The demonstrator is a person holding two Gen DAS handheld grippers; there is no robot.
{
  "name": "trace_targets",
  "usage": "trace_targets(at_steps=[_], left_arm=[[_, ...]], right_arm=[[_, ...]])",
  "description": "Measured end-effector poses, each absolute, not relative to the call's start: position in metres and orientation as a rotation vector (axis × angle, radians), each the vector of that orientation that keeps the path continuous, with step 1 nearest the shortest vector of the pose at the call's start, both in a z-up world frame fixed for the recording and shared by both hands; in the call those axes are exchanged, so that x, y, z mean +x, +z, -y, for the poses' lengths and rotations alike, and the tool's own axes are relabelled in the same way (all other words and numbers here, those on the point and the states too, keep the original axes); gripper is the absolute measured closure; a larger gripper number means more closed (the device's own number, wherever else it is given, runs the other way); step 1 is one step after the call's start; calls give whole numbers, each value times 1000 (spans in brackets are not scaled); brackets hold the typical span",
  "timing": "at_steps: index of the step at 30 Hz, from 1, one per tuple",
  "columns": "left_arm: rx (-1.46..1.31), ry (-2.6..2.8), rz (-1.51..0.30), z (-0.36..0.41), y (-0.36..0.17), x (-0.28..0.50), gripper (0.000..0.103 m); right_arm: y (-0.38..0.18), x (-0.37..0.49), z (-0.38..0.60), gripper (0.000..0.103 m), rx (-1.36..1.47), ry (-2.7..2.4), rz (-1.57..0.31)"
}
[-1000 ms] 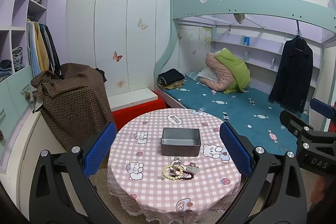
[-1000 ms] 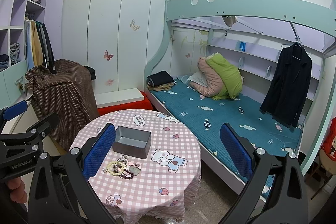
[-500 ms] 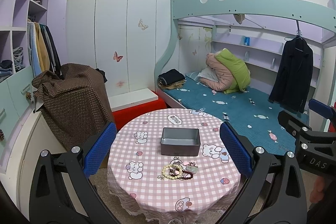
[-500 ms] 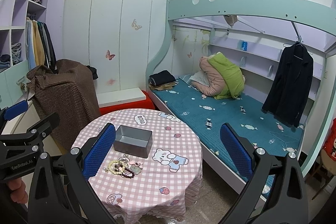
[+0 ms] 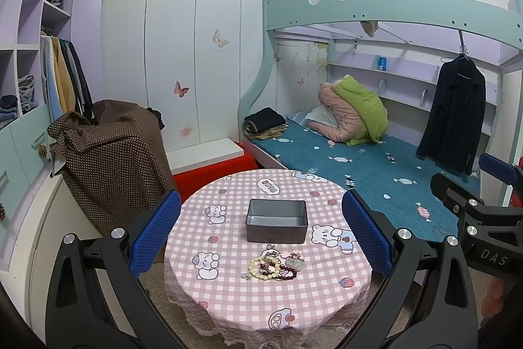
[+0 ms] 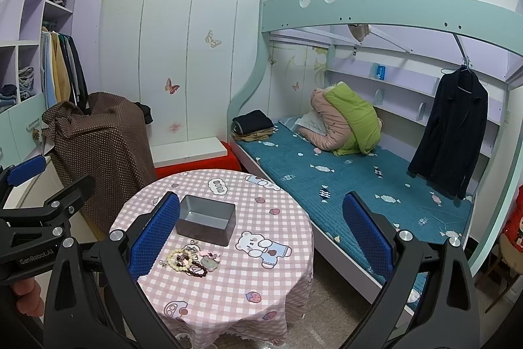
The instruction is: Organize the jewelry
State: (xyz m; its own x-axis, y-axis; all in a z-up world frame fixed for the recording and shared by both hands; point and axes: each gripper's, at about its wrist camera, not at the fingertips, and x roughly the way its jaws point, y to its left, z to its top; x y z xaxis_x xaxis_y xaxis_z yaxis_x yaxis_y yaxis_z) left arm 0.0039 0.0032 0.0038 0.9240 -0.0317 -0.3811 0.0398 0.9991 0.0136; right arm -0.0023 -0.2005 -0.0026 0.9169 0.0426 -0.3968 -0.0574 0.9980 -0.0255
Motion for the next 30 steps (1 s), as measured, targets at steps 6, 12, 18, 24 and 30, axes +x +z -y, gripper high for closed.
trace_targets(at_steps=[6, 12, 18, 24, 30], left_arm=[[25, -38, -391, 9, 5, -2, 5], [29, -43, -396, 12, 5, 0, 5], [29, -45, -400, 13, 4, 2, 5], [30, -51, -407, 13, 2, 3, 5], [26, -51, -423, 11, 0, 9, 5]], right_arm=[[-3, -3, 201, 8, -39, 52, -407], [-3, -3, 205, 8, -38, 51, -409], [-6, -2, 209, 8, -36, 50, -413], [-6, -2, 210, 8, -36, 51, -413], [-11, 0, 211, 8, -35, 53, -425]])
